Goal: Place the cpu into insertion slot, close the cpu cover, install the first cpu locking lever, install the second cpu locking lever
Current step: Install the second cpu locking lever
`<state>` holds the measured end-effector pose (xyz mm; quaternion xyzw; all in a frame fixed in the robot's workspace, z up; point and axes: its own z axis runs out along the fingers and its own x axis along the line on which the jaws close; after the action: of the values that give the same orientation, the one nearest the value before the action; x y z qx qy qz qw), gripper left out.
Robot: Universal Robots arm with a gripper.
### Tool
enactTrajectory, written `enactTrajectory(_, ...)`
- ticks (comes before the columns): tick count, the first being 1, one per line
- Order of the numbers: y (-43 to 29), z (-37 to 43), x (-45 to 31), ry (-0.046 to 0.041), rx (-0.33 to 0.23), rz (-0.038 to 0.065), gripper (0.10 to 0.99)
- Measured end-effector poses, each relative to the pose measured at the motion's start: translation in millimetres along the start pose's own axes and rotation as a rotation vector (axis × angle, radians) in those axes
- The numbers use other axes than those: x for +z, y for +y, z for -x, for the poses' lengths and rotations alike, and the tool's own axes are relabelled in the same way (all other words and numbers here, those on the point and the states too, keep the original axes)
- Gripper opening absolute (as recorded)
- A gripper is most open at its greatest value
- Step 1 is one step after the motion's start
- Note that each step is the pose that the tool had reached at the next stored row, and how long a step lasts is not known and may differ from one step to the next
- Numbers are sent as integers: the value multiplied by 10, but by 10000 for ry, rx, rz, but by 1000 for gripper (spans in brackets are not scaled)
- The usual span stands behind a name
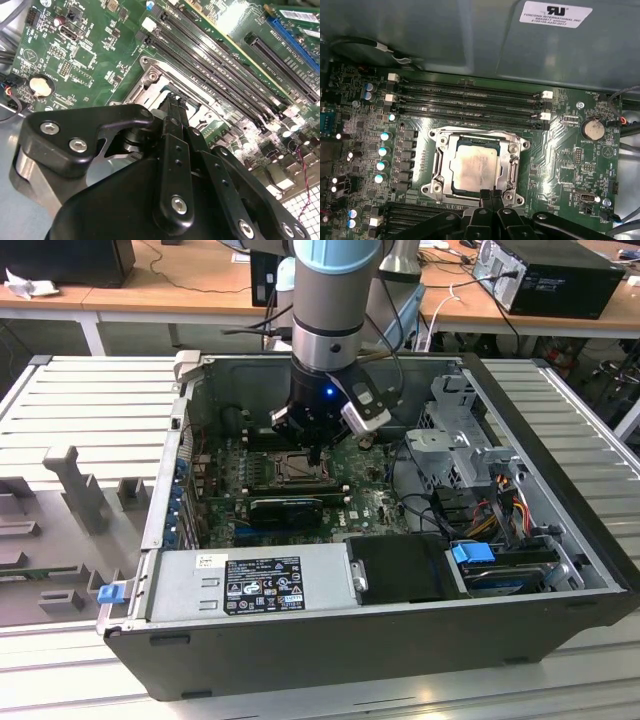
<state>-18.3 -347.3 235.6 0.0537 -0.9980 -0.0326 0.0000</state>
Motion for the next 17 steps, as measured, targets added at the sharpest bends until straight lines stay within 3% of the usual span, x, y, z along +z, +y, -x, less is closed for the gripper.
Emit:
enactTrajectory(7,-17,-1,-45,0,-2,1,106)
enactTrajectory(10,-78,-8,-50,0,0,-1,106)
enactTrajectory(11,-123,-14,-52,-4,0,38,106)
enactTrajectory(13,-157,-18,-51,-46,-1,447,106)
enactTrajectory(14,-168,-19,-48,-50,0,528,106)
enactTrajectory(17,-220,-25,-13,-44,1,554,106)
